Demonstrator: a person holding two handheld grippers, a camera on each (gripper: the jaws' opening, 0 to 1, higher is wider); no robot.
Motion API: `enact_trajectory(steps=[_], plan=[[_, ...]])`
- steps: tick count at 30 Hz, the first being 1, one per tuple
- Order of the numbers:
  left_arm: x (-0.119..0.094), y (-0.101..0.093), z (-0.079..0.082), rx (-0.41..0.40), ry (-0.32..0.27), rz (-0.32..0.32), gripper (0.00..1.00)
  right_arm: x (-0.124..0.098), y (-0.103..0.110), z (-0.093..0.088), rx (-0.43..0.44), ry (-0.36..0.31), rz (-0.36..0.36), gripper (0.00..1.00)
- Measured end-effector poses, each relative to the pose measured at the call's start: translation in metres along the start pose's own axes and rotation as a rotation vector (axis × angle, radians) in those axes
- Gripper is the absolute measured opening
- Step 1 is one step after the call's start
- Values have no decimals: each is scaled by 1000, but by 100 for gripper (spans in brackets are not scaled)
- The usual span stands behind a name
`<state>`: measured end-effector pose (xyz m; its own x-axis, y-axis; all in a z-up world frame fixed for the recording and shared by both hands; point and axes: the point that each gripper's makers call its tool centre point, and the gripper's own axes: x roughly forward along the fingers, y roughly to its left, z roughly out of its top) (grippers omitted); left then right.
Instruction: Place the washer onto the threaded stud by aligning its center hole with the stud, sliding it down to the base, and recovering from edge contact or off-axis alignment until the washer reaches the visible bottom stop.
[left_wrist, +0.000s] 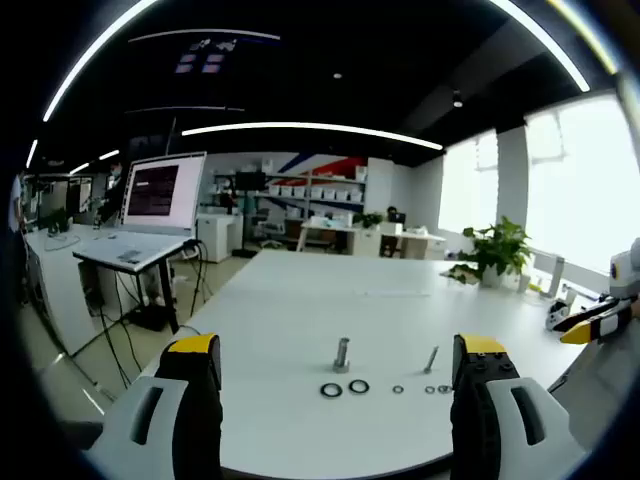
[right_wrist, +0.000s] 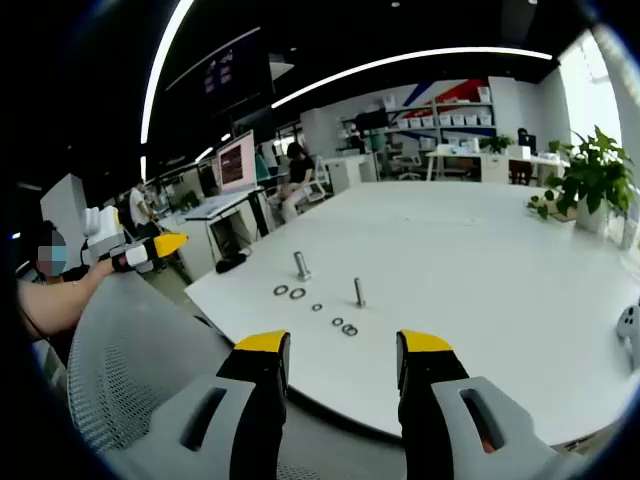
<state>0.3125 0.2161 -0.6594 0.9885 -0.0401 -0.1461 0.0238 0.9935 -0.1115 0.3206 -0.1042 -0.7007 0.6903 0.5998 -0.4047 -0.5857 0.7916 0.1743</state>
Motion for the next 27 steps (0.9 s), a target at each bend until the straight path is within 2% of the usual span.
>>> enact_trajectory(steps=[11, 15, 16, 17, 18, 21, 27], plan=[[0, -1, 0, -2, 0, -8, 92, 1, -1, 1, -2, -3, 3, 43], [0, -1, -1, -1, 2, -7, 94, 0, -1, 1, -3, -3, 6, 43], [0, -1, 1, -11, -12, -1, 95, 0, -1, 1, -4, -5, 7, 43], [-1, 0, 7, -30, -51, 6, 97, 0, -1, 1, -3, -8, 5, 43], [-1, 1, 8, -31, -56, 6, 99, 0, -2, 2, -1, -12, 1, 43], [0, 1, 4, -20, -30, 6, 99, 1, -2, 3, -5, -13, 2, 43], [0, 1, 5, -22, -31, 4, 98, 1, -1, 2, -2, -10, 5, 43]])
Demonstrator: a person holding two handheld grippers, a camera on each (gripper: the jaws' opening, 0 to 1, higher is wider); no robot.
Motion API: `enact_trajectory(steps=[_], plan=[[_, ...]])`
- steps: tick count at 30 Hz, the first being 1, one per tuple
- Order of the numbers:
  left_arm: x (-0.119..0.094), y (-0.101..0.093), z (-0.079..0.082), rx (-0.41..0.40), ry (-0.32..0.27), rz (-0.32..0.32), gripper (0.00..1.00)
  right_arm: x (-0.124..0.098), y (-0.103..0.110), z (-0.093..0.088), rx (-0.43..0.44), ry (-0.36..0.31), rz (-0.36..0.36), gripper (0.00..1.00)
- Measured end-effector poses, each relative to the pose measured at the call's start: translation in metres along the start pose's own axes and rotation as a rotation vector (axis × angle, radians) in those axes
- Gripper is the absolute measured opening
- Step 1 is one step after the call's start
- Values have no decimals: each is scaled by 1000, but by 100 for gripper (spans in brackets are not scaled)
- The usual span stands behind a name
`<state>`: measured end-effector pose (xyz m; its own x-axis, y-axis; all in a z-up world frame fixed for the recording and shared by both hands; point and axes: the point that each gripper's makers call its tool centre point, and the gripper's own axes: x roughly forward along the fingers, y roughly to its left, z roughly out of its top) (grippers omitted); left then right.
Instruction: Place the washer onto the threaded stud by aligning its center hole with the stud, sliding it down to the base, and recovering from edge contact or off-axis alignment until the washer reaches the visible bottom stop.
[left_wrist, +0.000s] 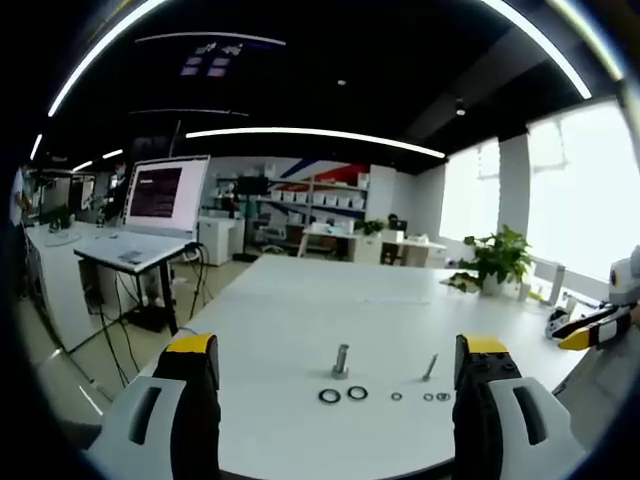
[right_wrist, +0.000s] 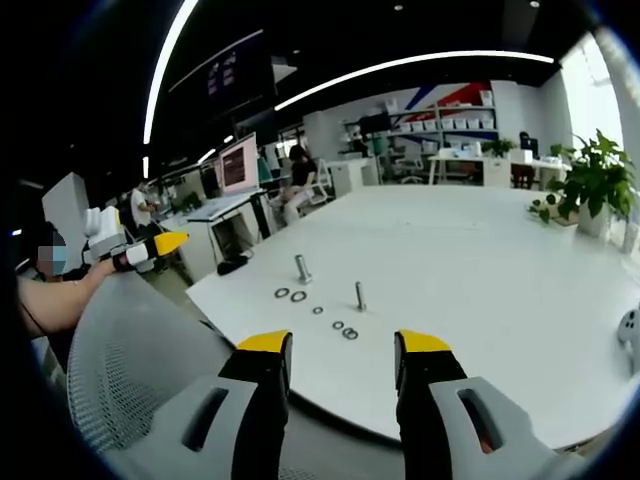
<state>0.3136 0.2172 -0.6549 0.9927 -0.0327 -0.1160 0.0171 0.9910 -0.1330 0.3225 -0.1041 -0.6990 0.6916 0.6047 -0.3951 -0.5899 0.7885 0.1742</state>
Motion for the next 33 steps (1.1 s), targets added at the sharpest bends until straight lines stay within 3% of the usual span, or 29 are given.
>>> enact_trajectory(steps=[33], plan=[[0, 0, 3, -21, -19, -10, 94, 0, 2, 0, 8, 1, 13, 38]])
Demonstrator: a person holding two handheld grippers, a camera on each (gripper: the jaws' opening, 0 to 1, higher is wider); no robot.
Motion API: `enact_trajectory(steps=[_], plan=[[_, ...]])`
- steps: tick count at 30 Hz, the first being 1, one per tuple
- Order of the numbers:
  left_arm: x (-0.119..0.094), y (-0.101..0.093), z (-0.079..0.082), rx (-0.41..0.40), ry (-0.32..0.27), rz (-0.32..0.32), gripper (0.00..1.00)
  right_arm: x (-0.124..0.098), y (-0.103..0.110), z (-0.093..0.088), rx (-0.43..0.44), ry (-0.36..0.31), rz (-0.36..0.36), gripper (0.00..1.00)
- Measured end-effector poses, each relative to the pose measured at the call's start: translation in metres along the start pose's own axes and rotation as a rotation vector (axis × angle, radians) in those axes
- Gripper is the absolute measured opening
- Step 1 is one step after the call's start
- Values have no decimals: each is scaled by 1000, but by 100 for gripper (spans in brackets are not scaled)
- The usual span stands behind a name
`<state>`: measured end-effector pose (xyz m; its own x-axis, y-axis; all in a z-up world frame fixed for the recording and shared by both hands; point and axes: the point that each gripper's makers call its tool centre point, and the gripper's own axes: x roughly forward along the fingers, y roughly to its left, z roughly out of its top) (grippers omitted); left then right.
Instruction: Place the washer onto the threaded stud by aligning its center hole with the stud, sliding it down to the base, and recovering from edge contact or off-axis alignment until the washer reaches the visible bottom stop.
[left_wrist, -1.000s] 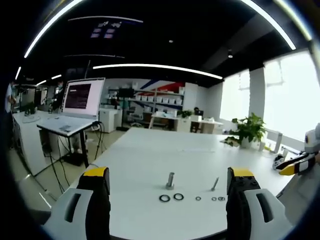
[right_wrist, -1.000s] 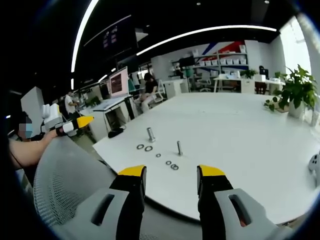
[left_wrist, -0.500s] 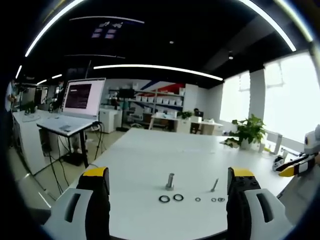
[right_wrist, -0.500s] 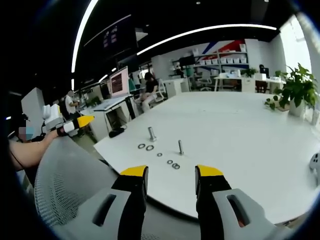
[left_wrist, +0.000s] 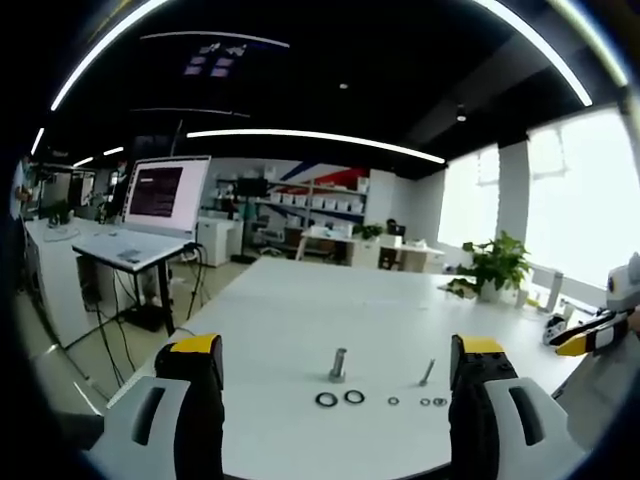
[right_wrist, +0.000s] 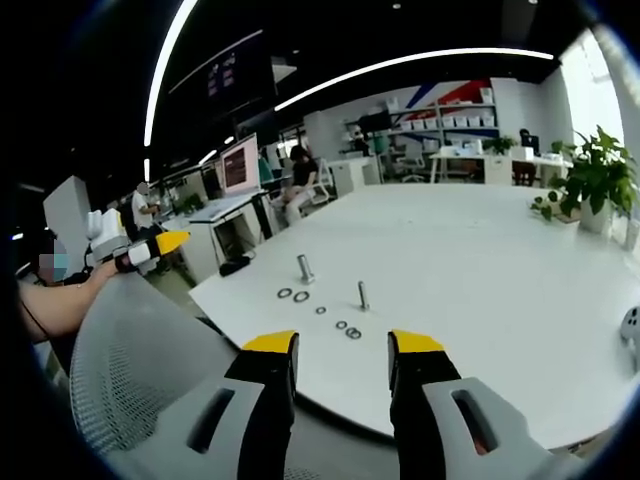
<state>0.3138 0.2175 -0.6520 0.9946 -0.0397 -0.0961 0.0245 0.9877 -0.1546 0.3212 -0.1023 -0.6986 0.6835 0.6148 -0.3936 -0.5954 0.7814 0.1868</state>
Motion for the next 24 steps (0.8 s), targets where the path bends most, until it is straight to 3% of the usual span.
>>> enact_trajectory(steps=[19, 24], plan=[[0, -1, -2, 6, 10, -5, 94, 1, -1, -2, 7, 13, -7, 37], [0, -1, -4, 11, 24, -18, 93, 3, -3, -7, 3, 55, -32, 36]])
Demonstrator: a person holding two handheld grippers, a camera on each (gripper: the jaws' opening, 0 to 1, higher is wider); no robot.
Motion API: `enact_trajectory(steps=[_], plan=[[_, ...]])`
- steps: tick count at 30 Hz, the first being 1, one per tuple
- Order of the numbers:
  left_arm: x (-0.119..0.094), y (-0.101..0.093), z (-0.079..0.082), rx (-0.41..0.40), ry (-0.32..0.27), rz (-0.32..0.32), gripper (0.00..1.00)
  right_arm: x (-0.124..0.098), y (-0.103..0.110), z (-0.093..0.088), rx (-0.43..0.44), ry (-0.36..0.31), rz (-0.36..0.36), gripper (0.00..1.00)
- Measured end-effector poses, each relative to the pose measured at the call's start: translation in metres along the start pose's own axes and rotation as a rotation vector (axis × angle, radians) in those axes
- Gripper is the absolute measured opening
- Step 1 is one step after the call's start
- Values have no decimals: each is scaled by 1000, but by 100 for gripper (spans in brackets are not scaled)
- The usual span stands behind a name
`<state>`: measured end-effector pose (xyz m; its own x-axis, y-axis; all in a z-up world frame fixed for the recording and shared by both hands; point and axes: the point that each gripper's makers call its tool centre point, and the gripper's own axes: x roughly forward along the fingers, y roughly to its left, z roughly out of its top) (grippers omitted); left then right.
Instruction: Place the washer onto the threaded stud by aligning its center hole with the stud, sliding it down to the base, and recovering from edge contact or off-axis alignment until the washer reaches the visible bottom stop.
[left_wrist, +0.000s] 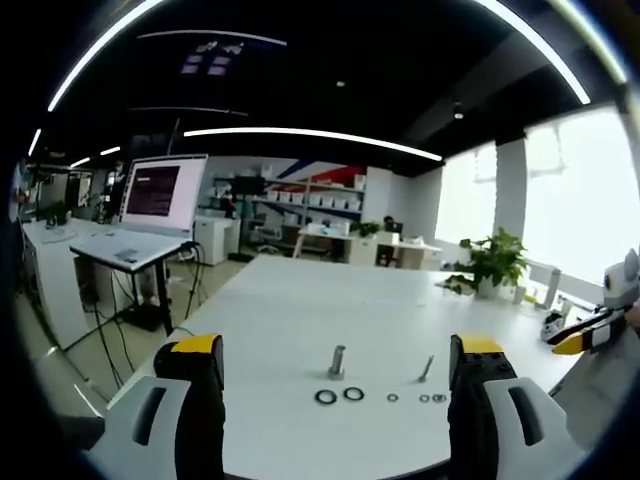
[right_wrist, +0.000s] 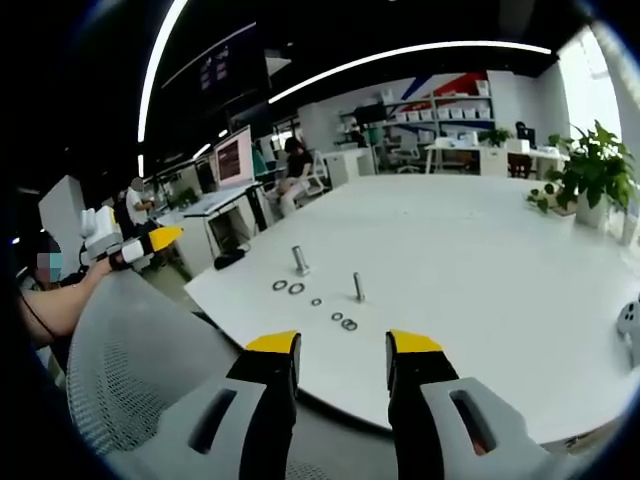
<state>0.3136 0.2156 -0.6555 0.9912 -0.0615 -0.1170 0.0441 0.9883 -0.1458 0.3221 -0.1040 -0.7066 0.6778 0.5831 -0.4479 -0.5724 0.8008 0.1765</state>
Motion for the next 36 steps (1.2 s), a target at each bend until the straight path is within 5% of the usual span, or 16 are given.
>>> enact_trajectory(steps=[3, 12, 17, 21, 28, 36], plan=[[0, -2, -2, 3, 10, -7, 93, -1, -2, -1, 3, -2, -4, 36], [1, -6, -3, -2, 22, -35, 83, 1, -1, -19, 14, 124, -4, 36], [2, -7, -7, 2, 55, -42, 89, 1, -4, -25, 20, 161, 0, 37], [1, -9, -8, -1, 65, -95, 78, 1, -3, -28, 17, 181, 5, 36], [12, 5, -16, -198, 80, -148, 91, 0, -7, -26, 22, 186, -14, 32], [14, -6, -13, -151, 77, -215, 89, 3, -17, -15, -15, 197, 4, 32]])
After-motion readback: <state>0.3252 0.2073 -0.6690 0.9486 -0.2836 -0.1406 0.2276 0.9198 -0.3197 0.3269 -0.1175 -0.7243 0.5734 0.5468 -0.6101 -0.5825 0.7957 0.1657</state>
